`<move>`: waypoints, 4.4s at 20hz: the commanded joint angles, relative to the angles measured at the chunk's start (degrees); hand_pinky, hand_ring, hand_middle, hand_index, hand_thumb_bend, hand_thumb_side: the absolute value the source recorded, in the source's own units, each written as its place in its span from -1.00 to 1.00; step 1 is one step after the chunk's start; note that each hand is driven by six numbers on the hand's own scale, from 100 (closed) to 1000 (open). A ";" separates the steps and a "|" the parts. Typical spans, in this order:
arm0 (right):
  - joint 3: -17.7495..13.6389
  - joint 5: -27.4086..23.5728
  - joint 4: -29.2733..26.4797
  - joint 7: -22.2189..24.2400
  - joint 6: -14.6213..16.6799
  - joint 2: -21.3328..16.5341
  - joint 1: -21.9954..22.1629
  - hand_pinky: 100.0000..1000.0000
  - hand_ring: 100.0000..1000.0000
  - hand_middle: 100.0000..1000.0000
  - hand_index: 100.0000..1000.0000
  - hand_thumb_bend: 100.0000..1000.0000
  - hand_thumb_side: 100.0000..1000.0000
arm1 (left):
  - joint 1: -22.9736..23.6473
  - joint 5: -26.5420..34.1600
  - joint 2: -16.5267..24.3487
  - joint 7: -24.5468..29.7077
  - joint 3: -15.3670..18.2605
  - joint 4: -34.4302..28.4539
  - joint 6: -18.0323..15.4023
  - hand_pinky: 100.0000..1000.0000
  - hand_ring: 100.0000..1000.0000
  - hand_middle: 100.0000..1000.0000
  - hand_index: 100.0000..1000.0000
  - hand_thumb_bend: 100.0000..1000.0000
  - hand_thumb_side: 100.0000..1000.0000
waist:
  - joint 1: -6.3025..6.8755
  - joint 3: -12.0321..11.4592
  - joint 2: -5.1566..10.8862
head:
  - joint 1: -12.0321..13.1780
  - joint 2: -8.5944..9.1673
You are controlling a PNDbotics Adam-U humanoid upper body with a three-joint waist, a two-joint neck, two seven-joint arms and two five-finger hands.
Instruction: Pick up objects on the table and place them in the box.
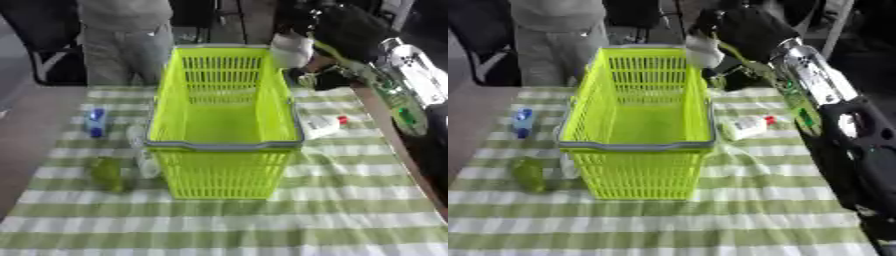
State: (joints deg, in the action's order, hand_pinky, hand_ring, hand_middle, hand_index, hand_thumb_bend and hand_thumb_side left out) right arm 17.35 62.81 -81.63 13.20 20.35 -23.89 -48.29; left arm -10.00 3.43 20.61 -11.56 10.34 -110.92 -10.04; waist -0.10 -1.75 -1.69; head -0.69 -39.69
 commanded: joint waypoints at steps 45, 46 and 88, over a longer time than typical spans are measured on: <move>-10.47 -23.74 0.04 -10.86 -20.34 -4.23 8.50 0.08 -0.16 0.16 0.57 -0.35 0.16 | -0.19 0.12 0.77 0.03 0.18 -0.45 -0.07 0.06 0.51 0.31 0.47 -0.72 1.00 | 0.30 0.75 0.34 | 1.32 0.83; -10.59 -23.97 -0.02 -10.92 -20.57 -4.36 8.79 0.08 -0.16 0.16 0.57 -0.35 0.16 | -0.20 0.17 0.81 0.03 0.18 -0.45 -0.07 0.06 0.51 0.31 0.47 -0.72 1.00 | 0.32 0.78 0.34 | 1.32 0.82; -10.83 -24.03 0.92 -8.79 -20.97 -5.05 9.93 0.08 -0.16 0.17 0.62 -0.40 0.12 | -0.53 -0.83 1.27 0.01 0.46 -0.09 1.22 0.02 0.47 0.22 0.46 -0.73 1.00 | 0.46 0.83 0.44 | 0.98 1.46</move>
State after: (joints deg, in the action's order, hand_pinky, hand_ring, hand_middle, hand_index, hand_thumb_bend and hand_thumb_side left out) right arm 6.91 39.03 -80.27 4.31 -0.78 -27.05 -37.29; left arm -9.84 3.11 20.61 -11.50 10.18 -110.56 -9.28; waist 0.28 -0.95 -1.86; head 0.33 -38.81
